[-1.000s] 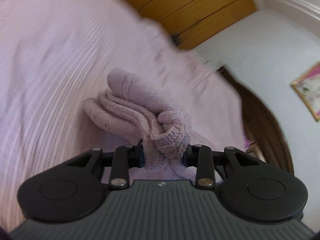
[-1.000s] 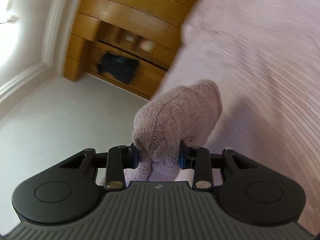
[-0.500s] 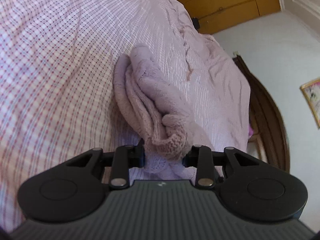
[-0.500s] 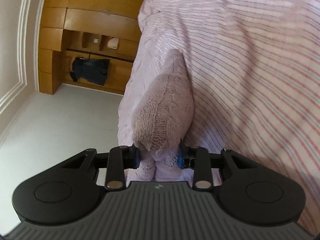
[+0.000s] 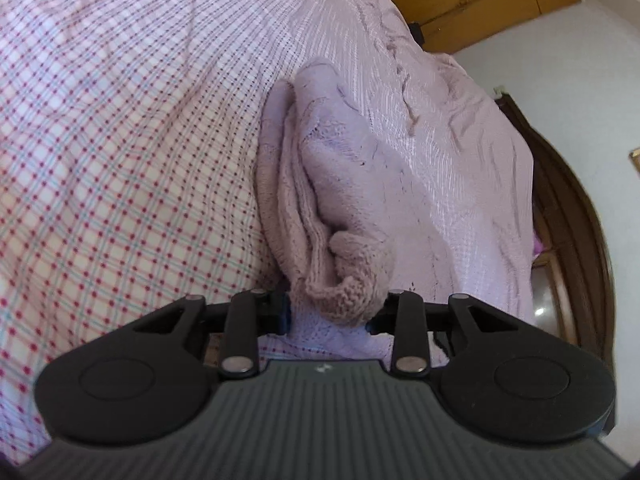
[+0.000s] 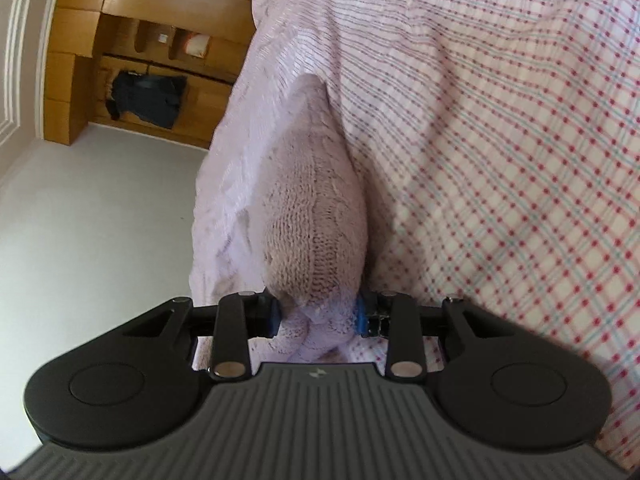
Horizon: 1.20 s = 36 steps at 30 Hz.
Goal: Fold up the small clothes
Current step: 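Lift the gripped side edge with both grippers and fold it over the bundle, then open both grippers to release the folded edge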
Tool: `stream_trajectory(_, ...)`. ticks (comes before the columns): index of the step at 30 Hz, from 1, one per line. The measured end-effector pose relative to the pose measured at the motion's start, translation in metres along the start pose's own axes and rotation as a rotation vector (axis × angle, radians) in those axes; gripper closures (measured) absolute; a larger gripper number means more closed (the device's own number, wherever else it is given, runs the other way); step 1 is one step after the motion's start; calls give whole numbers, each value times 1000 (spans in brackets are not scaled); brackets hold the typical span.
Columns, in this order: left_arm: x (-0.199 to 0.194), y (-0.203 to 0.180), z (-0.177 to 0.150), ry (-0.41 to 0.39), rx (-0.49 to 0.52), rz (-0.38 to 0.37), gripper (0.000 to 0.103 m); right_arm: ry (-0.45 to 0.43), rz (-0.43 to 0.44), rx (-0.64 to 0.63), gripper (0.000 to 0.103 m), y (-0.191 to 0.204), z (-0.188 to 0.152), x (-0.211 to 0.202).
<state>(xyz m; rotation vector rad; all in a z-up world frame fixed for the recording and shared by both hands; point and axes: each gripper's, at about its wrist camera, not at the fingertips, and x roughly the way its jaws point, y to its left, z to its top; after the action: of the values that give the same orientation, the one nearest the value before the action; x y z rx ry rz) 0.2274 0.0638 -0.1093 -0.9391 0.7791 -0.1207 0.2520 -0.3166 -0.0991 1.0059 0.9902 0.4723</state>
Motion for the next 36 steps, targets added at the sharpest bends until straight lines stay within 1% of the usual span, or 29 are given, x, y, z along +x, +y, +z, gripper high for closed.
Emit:
stream_trajectory(2,2,-2,0,2,9,0,68,0,-2,-19,66,2,2,1)
stream_trajectory(6,1,0,-4,1,19,10,68,-2,-8,-2,66,-1,3,4)
stream_trajectory(10,17,-11,-11,-11,32,23,67,1,-2,33,66,-6,7,12)
stream_trajectory(13,15,-8,-23,-10,33,15,63,0,5,38,65,-9,7,14)
stream_trajectory(15,17,-5,-26,-14,21,7,62,9,11,52,64,-12,6,11)
stream_trajectory(17,16,-6,-28,-12,31,15,60,17,5,45,64,-11,6,9)
stream_trajectory(19,11,-9,-31,-12,52,31,59,25,-11,28,62,-8,4,7)
stream_trajectory(21,2,-13,-38,-20,74,54,56,28,-31,-2,62,-6,1,0)
stream_trajectory(24,-15,-19,-50,-25,94,72,51,20,-52,-31,62,-7,-5,-15)
stream_trajectory(25,-21,-21,-54,-28,101,79,47,8,-61,-48,62,-6,-8,-21)
stream_trajectory(29,-52,-35,-76,-64,176,85,47,-51,-122,-151,61,3,-20,-47)
stream_trajectory(31,-69,-51,-85,-99,262,105,46,-87,-121,-203,61,11,-28,-60)
stream_trajectory(33,-91,-75,-97,-156,365,154,46,-126,-75,-228,61,23,-37,-73)
stream_trajectory(34,-100,-86,-99,-178,394,178,46,-143,-42,-227,61,30,-41,-80)
stream_trajectory(35,-112,-101,-104,-199,423,194,46,-161,2,-233,60,38,-45,-89)
stream_trajectory(36,-122,-114,-106,-210,451,185,46,-178,49,-256,57,50,-50,-99)
